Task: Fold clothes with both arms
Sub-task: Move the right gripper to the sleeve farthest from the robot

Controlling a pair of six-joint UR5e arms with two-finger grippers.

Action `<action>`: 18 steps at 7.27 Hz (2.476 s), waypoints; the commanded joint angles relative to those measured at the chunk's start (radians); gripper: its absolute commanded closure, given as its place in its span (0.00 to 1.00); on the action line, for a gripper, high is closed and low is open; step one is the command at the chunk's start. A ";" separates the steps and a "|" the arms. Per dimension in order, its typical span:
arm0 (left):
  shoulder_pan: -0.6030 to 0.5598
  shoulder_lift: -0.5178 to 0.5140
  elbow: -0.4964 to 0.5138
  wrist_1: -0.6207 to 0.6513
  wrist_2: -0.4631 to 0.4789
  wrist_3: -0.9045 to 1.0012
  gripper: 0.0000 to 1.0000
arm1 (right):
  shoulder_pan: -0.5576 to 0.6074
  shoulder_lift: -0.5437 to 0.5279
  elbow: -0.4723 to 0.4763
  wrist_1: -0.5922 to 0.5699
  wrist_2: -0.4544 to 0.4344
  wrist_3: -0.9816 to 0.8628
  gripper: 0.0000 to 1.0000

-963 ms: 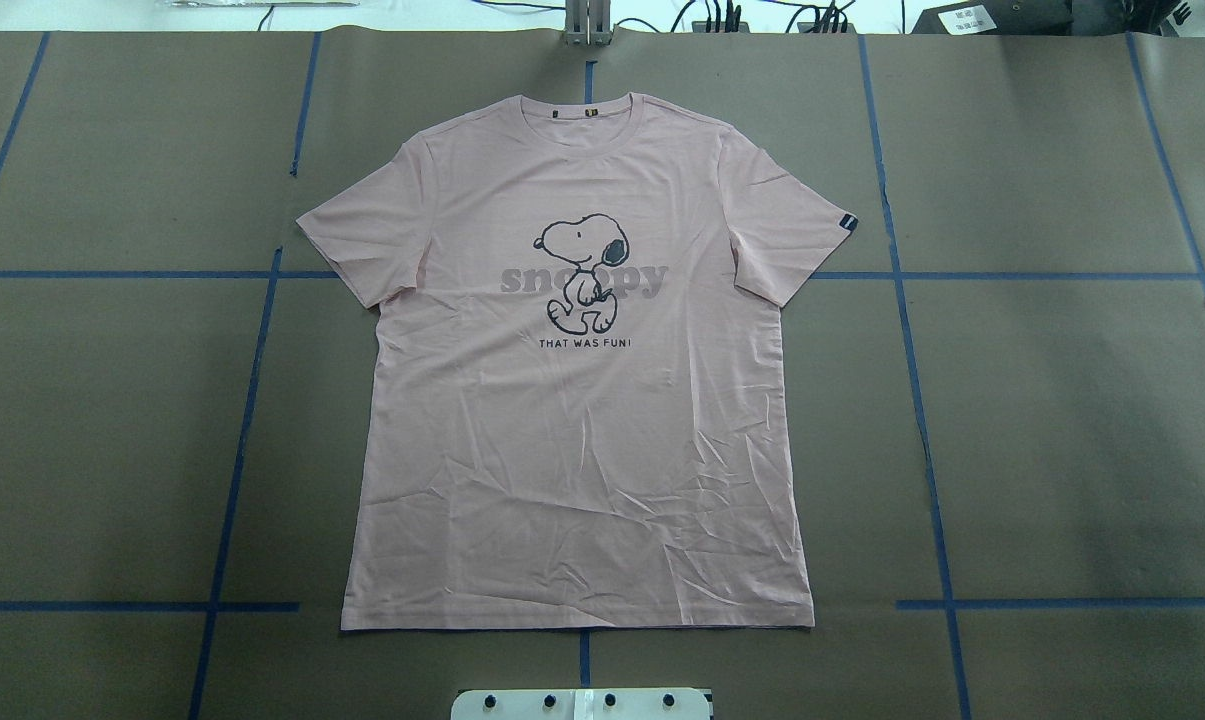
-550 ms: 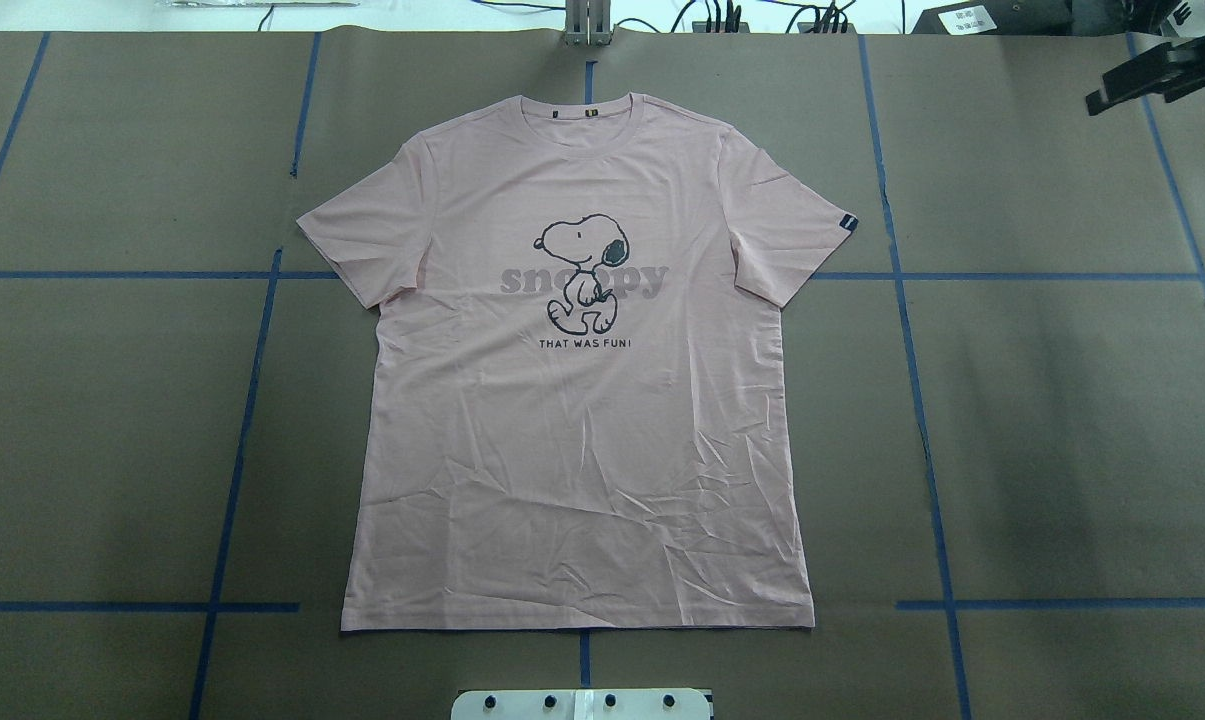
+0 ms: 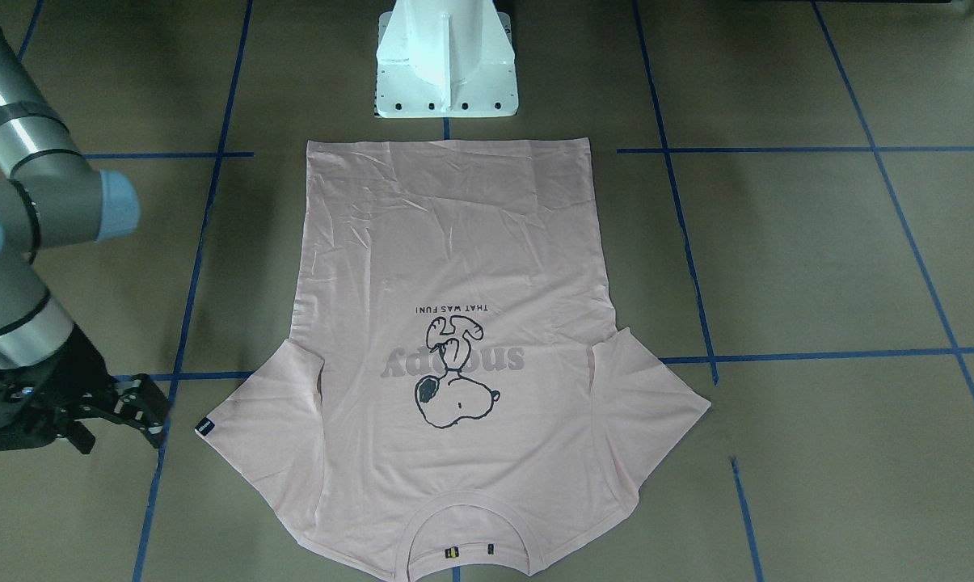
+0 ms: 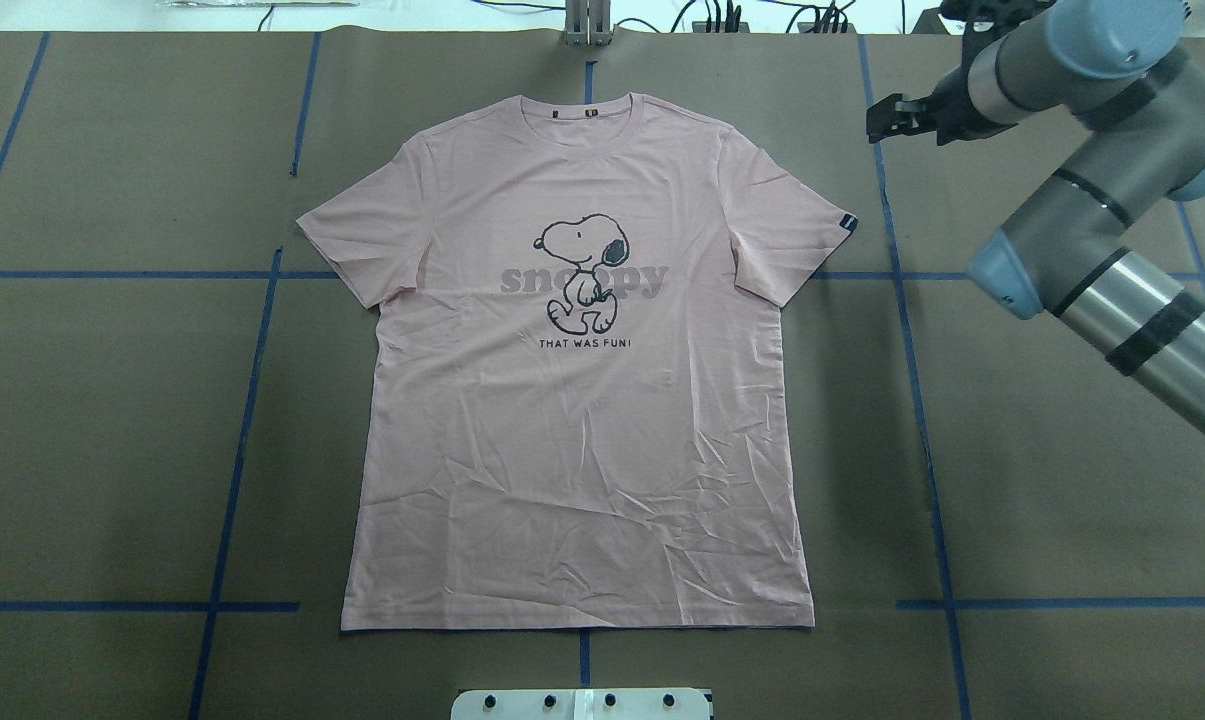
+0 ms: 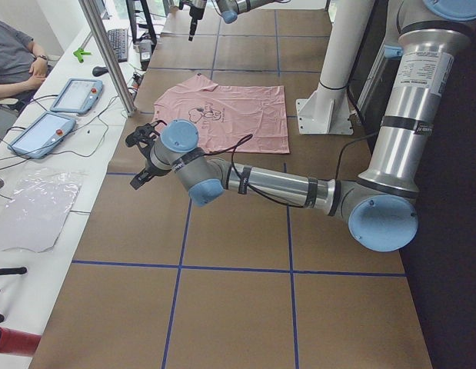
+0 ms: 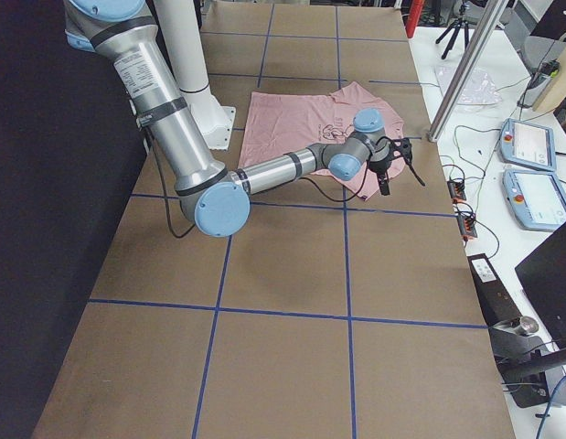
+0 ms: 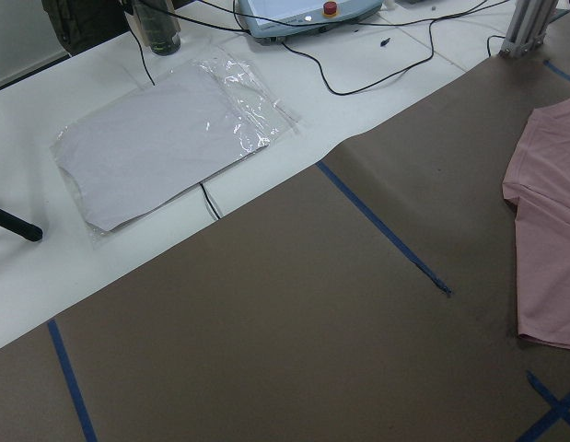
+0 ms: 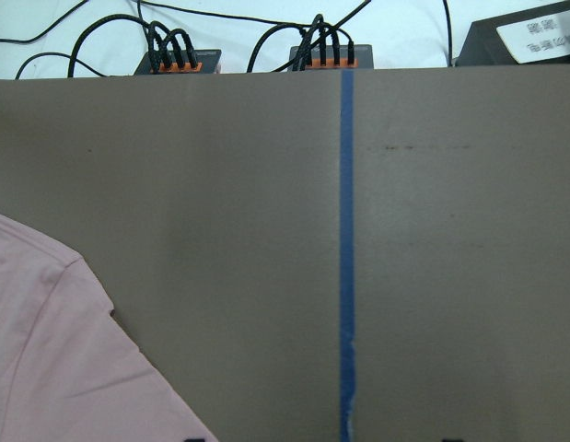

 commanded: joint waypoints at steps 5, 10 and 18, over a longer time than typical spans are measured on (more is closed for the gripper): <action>0.002 0.002 0.000 -0.004 -0.003 0.001 0.00 | -0.132 0.017 -0.083 -0.014 -0.133 0.033 0.39; 0.002 0.004 0.001 -0.004 -0.003 0.003 0.00 | -0.141 0.015 -0.087 -0.014 -0.133 0.033 0.47; 0.002 0.004 0.001 -0.003 -0.002 0.004 0.00 | -0.144 0.052 -0.092 -0.018 -0.133 0.125 1.00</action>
